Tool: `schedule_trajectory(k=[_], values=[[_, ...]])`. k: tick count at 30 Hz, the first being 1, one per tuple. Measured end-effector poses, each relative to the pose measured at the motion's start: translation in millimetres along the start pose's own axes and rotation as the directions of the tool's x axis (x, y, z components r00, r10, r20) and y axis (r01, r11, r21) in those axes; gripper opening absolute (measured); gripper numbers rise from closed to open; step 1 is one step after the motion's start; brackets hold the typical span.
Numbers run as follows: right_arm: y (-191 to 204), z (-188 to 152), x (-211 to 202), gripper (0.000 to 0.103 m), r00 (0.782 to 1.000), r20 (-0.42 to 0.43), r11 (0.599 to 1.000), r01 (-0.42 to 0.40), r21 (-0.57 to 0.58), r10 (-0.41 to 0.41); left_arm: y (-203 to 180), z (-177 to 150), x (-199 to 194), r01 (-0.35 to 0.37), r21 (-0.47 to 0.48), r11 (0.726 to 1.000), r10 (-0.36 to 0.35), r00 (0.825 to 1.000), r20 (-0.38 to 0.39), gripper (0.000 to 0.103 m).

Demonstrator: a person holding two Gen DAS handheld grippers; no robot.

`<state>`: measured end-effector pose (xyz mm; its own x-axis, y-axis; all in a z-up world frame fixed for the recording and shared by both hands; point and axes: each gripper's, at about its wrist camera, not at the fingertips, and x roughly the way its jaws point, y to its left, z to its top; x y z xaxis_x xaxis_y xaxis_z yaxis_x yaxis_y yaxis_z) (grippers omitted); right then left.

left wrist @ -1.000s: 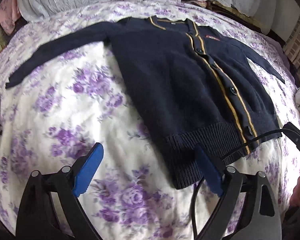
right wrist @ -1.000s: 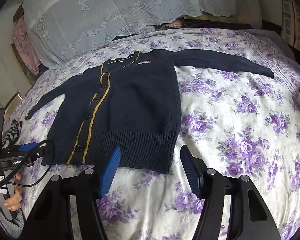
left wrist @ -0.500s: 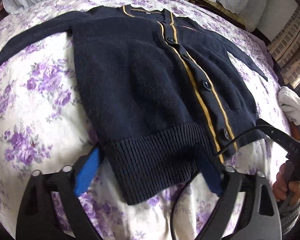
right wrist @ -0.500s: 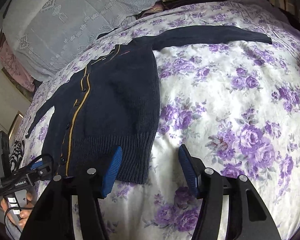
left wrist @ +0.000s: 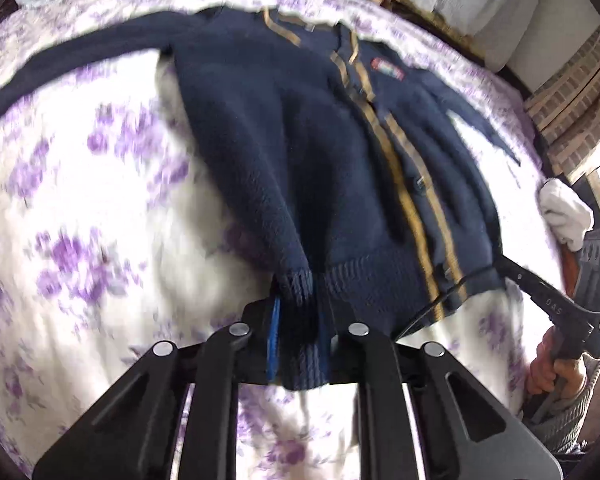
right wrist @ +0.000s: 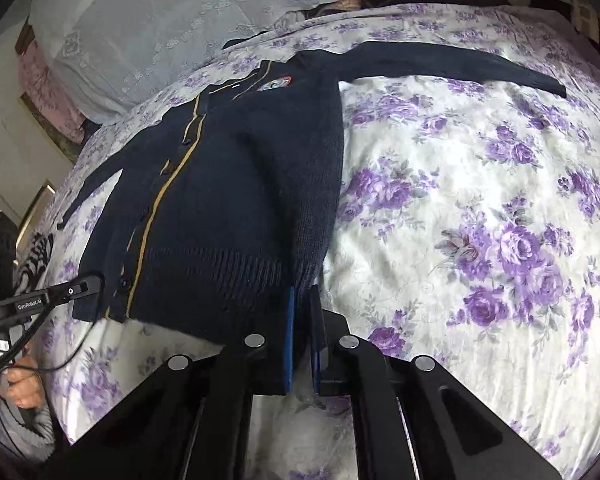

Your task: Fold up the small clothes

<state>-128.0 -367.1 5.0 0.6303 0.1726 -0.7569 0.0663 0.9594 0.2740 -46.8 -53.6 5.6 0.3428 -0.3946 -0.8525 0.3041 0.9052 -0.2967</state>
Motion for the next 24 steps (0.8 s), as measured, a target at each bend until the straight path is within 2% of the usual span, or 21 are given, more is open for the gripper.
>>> schedule_trajectory(k=[2,4,5,6,7,9,11,13,14,16,18,19,21,24], values=[[3,3,-11,0.010,1.000,0.005,1.000,0.015,-0.010,-0.015,1,-2,-11,0.016,-0.002,1.000,-0.015,1.000,0.023,0.020],[4,11,-28,0.010,0.998,0.060,1.000,0.029,-0.006,-0.029,-2,-1,-30,-0.006,0.017,1.000,0.005,0.997,0.072,0.022],[6,18,-35,0.011,0.996,0.088,0.999,0.031,-0.014,-0.030,-5,3,-38,-0.040,0.032,0.999,0.037,0.993,0.108,0.026],[10,26,-37,0.011,0.995,0.102,0.999,0.017,-0.027,-0.014,-8,8,-45,-0.077,0.048,0.996,0.069,0.988,0.141,0.038],[15,34,-36,0.011,0.994,0.107,0.999,0.004,-0.036,0.000,-13,16,-50,-0.106,0.066,0.992,0.093,0.981,0.171,0.043],[28,46,-25,0.011,0.993,0.113,0.998,-0.014,-0.055,0.020,-18,32,-51,-0.118,0.069,0.991,0.103,0.975,0.197,0.053],[41,54,1,0.011,0.997,0.063,0.997,-0.042,-0.071,0.046,-24,48,-29,-0.095,0.093,0.991,0.081,0.986,0.149,0.060],[43,47,40,0.011,0.996,-0.063,0.997,-0.061,-0.051,0.058,-26,57,14,-0.139,0.102,0.985,0.135,0.990,0.046,0.060],[41,42,45,0.009,0.997,-0.048,0.996,-0.071,-0.050,0.068,-22,58,32,-0.167,0.111,0.980,0.168,0.986,0.000,0.062],[40,44,37,0.008,0.996,-0.048,0.995,-0.078,-0.069,0.074,-34,57,30,-0.220,0.174,0.960,0.214,0.975,0.057,0.062],[27,57,21,0.009,0.994,0.002,0.994,-0.105,-0.023,0.105,-42,65,21,-0.225,0.195,0.955,0.213,0.974,0.077,0.062],[16,68,13,0.010,0.995,0.044,0.996,-0.087,0.007,0.086,-46,74,12,-0.217,0.203,0.955,0.196,0.973,0.117,0.062],[-16,95,5,0.014,0.992,0.118,0.991,-0.055,0.120,0.041,-53,97,3,-0.242,0.200,0.950,0.209,0.962,0.174,0.065],[-69,128,7,0.014,0.983,0.181,0.954,-0.047,0.295,-0.008,-62,144,3,-0.264,0.151,0.953,0.228,0.949,0.218,0.066]])
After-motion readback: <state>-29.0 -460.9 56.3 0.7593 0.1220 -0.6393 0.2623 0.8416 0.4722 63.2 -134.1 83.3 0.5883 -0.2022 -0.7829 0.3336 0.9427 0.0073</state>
